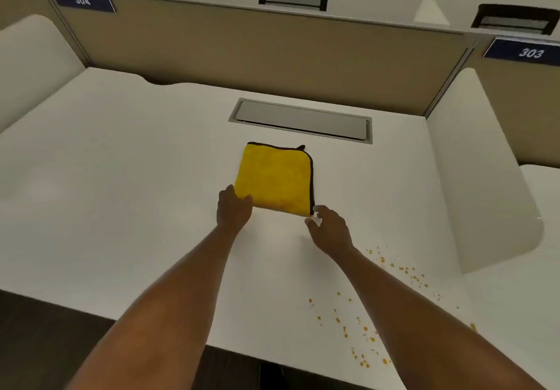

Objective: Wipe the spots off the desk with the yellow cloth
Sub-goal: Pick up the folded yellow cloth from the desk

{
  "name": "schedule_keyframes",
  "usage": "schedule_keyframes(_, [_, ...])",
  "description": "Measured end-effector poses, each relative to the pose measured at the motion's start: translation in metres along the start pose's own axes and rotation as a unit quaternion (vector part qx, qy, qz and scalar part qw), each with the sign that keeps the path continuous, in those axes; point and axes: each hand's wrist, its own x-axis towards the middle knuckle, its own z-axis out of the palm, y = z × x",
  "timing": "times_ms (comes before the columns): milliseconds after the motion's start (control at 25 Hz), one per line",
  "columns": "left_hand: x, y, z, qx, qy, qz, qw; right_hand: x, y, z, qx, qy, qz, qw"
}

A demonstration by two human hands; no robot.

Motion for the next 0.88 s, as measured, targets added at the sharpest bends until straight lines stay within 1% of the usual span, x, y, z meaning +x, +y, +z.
schedule_keyframes(120, [0.023, 0.002, -0.005, -0.099, -0.011, -0.073, 0.992, 0.017, -0.008, 0.005, 0.031, -0.007, 0.033, 0.999])
schedule_keyframes(160, [0.027, 0.005, -0.007, -0.106, -0.008, -0.076, 0.991, 0.02, -0.012, 0.003, 0.033, -0.016, 0.048, 0.998])
schedule_keyframes(240, [0.034, 0.009, -0.007, -0.052, 0.001, -0.042, 0.998, 0.027, -0.014, 0.005, 0.045, -0.023, 0.071, 0.996])
schedule_keyframes(320, [0.038, 0.015, -0.009, 0.015, 0.014, 0.011, 1.0, 0.03, -0.015, 0.004, 0.048, -0.023, 0.076, 0.996])
schedule_keyframes(400, [0.042, 0.021, -0.008, 0.05, 0.005, 0.062, 0.997, 0.033, -0.014, 0.005, 0.042, -0.021, 0.079, 0.996])
schedule_keyframes(520, [0.042, 0.04, -0.009, 0.021, -0.028, 0.098, 0.995, 0.035, -0.014, 0.003, 0.066, -0.026, 0.093, 0.993])
schedule_keyframes(640, [0.042, 0.072, -0.014, -0.008, -0.043, 0.104, 0.994, 0.036, -0.016, 0.0, 0.106, -0.025, 0.118, 0.987])
schedule_keyframes(680, [0.042, 0.084, -0.017, -0.023, -0.056, 0.102, 0.993, 0.036, -0.018, -0.001, 0.139, -0.019, 0.141, 0.98])
schedule_keyframes(720, [0.041, 0.096, -0.021, -0.044, -0.074, 0.098, 0.991, 0.036, -0.02, -0.003, 0.193, -0.016, 0.174, 0.966])
schedule_keyframes(760, [0.038, 0.109, -0.027, -0.071, -0.099, 0.092, 0.988, 0.037, -0.023, -0.006, 0.26, -0.015, 0.213, 0.942])
schedule_keyframes(800, [0.036, 0.118, -0.032, -0.104, -0.124, 0.085, 0.983, 0.039, -0.025, -0.01, 0.331, -0.02, 0.25, 0.91])
schedule_keyframes(880, [0.032, 0.136, -0.04, -0.175, -0.158, 0.063, 0.97, 0.044, -0.025, -0.021, 0.46, -0.043, 0.3, 0.834])
